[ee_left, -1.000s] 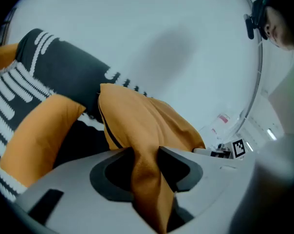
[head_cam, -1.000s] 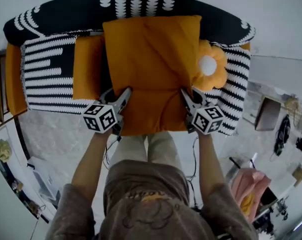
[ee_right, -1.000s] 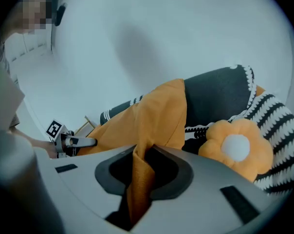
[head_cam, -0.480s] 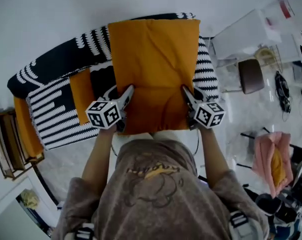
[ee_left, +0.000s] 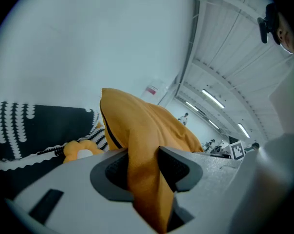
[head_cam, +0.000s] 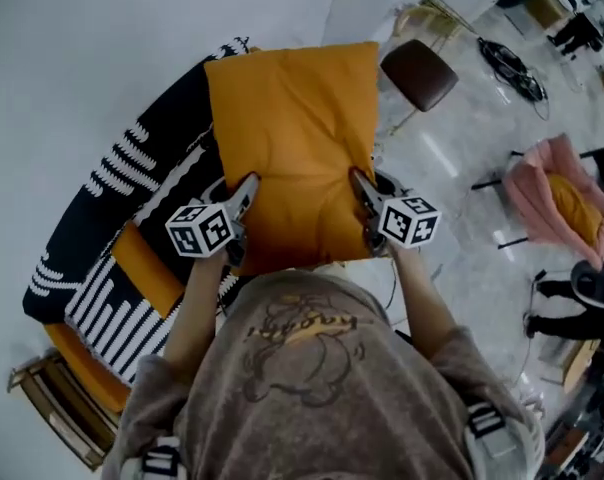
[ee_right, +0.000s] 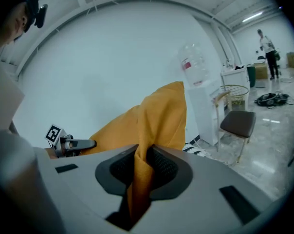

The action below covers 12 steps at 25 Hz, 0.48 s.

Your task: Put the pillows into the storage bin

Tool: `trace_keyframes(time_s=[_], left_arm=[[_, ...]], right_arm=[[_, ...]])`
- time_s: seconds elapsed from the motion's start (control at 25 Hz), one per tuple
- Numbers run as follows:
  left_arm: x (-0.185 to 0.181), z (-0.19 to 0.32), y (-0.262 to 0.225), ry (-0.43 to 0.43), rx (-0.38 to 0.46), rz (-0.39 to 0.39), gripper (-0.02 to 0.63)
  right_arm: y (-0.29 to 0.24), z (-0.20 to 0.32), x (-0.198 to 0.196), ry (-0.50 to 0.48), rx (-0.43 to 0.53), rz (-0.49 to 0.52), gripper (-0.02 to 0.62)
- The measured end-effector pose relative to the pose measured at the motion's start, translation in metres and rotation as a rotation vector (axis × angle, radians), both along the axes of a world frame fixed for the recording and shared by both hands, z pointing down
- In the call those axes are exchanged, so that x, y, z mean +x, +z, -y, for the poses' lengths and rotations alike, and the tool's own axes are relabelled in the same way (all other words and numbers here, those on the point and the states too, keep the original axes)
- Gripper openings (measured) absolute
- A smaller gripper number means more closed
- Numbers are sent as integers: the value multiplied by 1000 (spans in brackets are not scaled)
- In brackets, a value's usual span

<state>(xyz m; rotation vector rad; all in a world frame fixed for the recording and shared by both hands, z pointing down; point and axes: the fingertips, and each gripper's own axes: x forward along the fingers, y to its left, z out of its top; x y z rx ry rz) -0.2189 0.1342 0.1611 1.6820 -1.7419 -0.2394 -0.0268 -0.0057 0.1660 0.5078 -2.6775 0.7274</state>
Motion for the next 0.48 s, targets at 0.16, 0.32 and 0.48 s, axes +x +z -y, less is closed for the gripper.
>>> trace_keyframes(time_s=[0.16,0.32,0.48], left_arm=[[79,69,-9,137,5,7,158],[156,129,-10,256,8,13,158],[231,176,-4,374,3,17,158]], right_arm=[[-8,43,96,135,5,7,55],[-8,77,185,263,10,12,54],[1,97,270,390,3,10,52]])
